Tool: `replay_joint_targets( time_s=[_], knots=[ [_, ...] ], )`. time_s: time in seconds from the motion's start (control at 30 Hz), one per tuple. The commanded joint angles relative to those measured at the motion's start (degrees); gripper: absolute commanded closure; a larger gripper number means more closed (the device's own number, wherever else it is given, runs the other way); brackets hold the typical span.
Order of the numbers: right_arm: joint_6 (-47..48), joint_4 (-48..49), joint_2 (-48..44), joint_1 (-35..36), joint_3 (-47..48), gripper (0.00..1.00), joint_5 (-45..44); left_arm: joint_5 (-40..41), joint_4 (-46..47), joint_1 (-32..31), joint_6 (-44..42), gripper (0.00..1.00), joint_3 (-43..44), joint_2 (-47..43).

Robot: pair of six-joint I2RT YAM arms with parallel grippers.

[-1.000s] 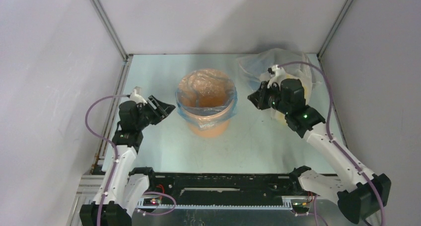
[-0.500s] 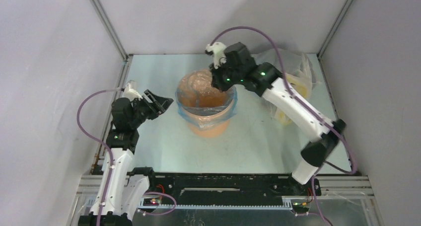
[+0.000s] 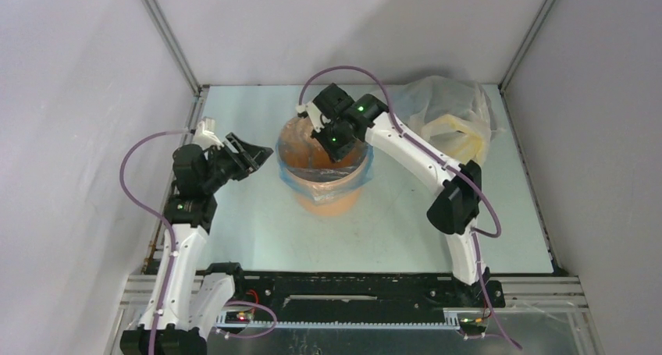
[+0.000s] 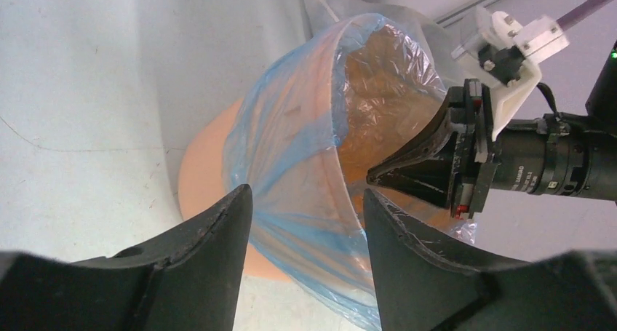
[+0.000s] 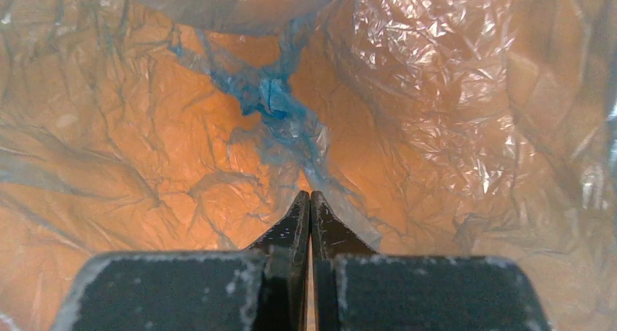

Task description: Put the trash bags into the trash bin

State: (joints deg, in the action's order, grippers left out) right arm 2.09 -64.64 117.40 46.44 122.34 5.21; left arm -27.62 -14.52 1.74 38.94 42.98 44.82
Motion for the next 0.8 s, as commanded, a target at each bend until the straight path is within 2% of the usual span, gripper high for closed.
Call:
replay_joint_targets(
  time_s=[0.0,0.17,0.3,0.77],
  knots=[
    [1.41,-1.8,-0.02,0.7,0.27,1.0,-0.86,-2.03,2.57,0.06,-0.44,0.38,2.71,1.47],
    [1.07,2.51,-1.38,1.81,-6.52,1.0,-4.38,-2.45,4.35,-0.24,0.6,0.41,2.99,3.5],
    [0.97,4.57,-1.58,2.2,-10.63,1.0,-3.71,-2.75,5.08,-0.77,0.73,0.42,2.81,4.9],
    [1.11,5.68,4.92,2.08,-11.43,1.0,-2.76,-2.69,5.59,-3.1,0.61,0.42,3.67,7.34]
  ],
)
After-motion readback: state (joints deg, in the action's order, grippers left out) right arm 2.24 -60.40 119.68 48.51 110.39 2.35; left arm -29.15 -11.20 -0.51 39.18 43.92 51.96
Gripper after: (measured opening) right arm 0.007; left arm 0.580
